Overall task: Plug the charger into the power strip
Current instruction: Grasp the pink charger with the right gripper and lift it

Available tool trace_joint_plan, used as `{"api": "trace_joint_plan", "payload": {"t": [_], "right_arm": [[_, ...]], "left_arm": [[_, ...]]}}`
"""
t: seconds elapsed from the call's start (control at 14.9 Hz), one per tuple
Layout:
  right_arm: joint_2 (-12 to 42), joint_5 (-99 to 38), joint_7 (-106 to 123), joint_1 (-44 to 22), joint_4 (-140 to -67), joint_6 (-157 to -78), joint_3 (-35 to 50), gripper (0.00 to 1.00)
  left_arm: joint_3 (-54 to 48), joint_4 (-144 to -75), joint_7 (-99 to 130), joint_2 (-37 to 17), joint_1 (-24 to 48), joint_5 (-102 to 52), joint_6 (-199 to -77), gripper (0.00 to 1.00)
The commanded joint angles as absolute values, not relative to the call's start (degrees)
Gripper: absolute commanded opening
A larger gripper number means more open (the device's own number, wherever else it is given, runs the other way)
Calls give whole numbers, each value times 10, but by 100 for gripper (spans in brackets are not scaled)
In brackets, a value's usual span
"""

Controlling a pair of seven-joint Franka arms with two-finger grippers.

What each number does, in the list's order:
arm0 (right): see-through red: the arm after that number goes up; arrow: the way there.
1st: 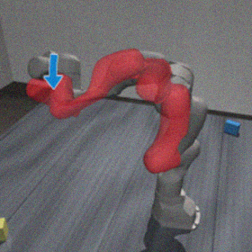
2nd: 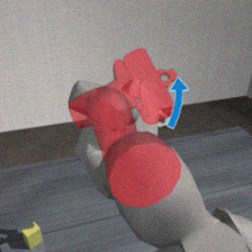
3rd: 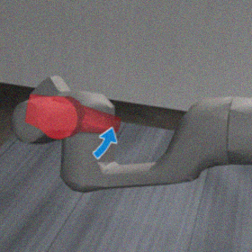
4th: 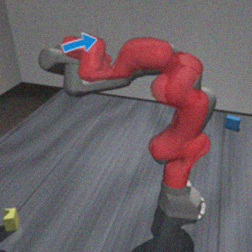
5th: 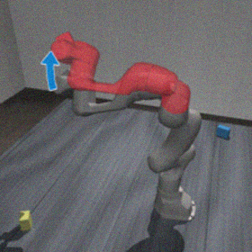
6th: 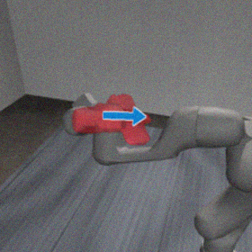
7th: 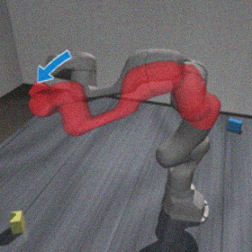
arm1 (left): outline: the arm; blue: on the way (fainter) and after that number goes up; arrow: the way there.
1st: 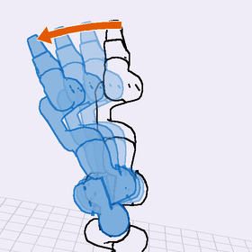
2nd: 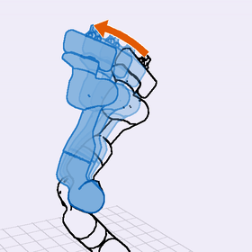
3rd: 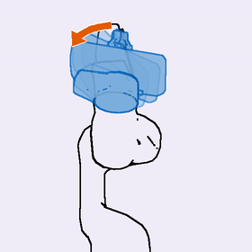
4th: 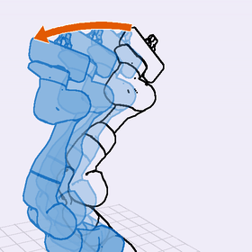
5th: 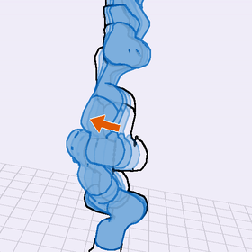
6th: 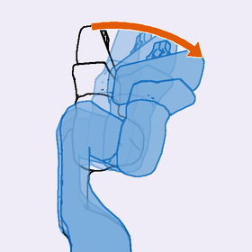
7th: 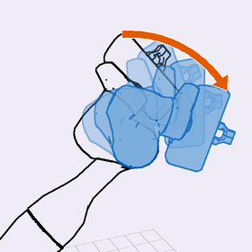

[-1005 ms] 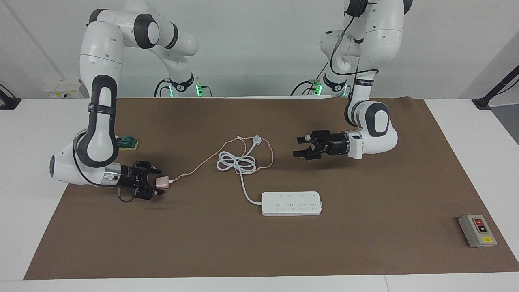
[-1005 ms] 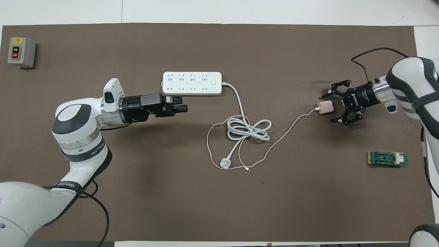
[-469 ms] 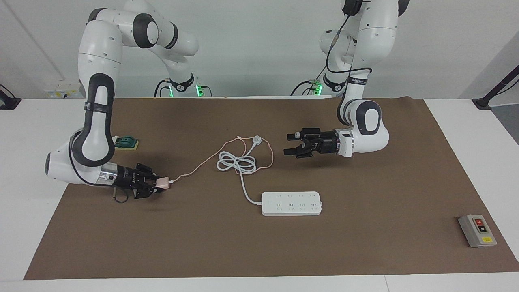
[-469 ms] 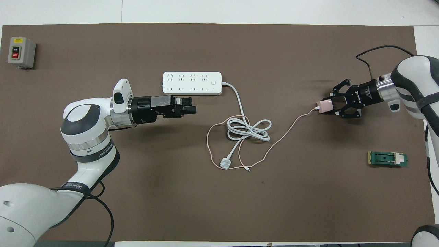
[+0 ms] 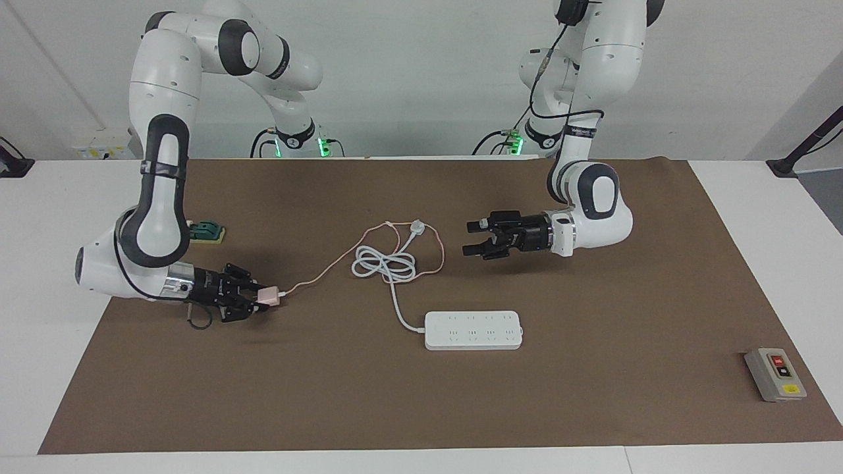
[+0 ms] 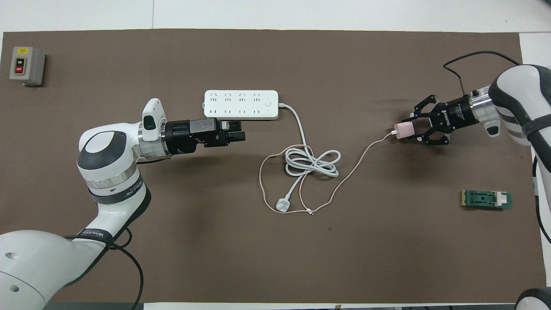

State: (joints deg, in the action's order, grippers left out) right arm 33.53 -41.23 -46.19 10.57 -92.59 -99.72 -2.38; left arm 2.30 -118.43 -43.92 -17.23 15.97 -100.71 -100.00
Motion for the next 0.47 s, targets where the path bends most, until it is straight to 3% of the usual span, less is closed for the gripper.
{"api": "trace_joint_plan", "payload": {"t": [0.0,0.4], "right_arm": [[302,-411,-532,76,-906,-973,-21,0],[263,-431,-653,-18,-875,-975,-21,0]], "left_arm": [[31,-1190,-440,-169,165,-1019,-1008,100],[31,-1187,-440,-169,156,-1016,-998,100]]}}
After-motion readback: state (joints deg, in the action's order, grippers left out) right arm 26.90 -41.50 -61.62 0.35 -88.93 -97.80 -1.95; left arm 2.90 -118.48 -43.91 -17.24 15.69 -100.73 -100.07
